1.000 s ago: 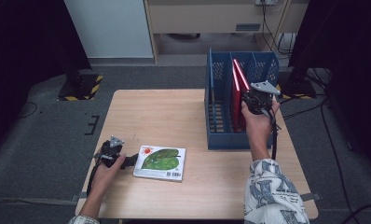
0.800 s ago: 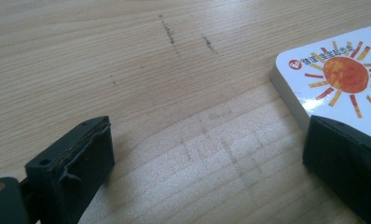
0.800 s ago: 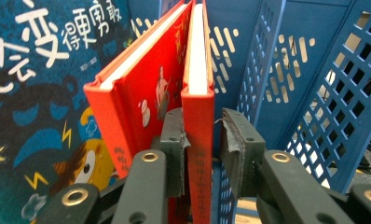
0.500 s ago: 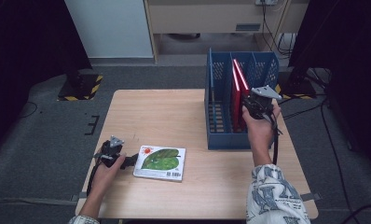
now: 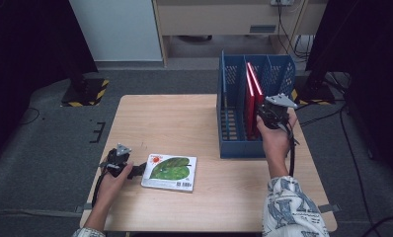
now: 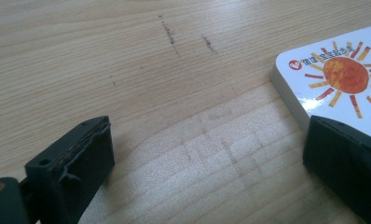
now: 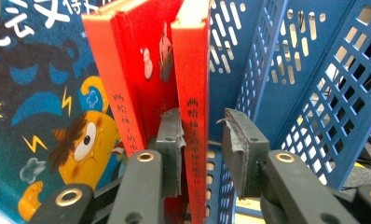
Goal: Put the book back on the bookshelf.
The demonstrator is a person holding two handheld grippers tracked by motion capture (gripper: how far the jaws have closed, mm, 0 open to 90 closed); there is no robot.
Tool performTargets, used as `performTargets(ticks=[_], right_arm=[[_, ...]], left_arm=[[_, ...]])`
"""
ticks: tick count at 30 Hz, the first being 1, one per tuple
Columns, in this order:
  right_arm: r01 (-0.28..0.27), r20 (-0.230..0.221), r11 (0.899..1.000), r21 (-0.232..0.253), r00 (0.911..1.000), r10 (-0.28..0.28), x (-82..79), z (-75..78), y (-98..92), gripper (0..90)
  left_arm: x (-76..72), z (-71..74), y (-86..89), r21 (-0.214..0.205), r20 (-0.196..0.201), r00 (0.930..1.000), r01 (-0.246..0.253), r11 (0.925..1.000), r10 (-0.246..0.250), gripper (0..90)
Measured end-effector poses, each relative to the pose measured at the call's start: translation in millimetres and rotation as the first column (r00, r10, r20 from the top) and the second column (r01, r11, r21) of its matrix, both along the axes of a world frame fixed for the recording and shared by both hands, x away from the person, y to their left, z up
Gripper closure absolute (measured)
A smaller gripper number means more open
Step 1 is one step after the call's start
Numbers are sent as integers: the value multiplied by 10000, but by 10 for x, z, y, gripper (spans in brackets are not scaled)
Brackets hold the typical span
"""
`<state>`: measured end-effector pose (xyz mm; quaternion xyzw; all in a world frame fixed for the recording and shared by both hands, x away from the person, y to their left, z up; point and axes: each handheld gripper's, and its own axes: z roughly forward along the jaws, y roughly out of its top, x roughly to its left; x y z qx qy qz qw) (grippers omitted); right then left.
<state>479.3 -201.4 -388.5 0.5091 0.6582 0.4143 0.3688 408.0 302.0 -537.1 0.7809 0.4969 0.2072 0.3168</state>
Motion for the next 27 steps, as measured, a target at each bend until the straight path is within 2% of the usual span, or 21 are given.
performTargets(ticks=[15, 27], right_arm=[[-6, -263, 10000, 10, 9997, 6, -2, -164, -20, 714], [-73, -272, 9999, -106, 9996, 70, -3, -178, 0, 773]], left_arm=[[1, -1, -1, -13, 10, 10000, -4, 10000, 4, 8], [3, -1, -1, -13, 8, 10000, 2, 10000, -2, 8]])
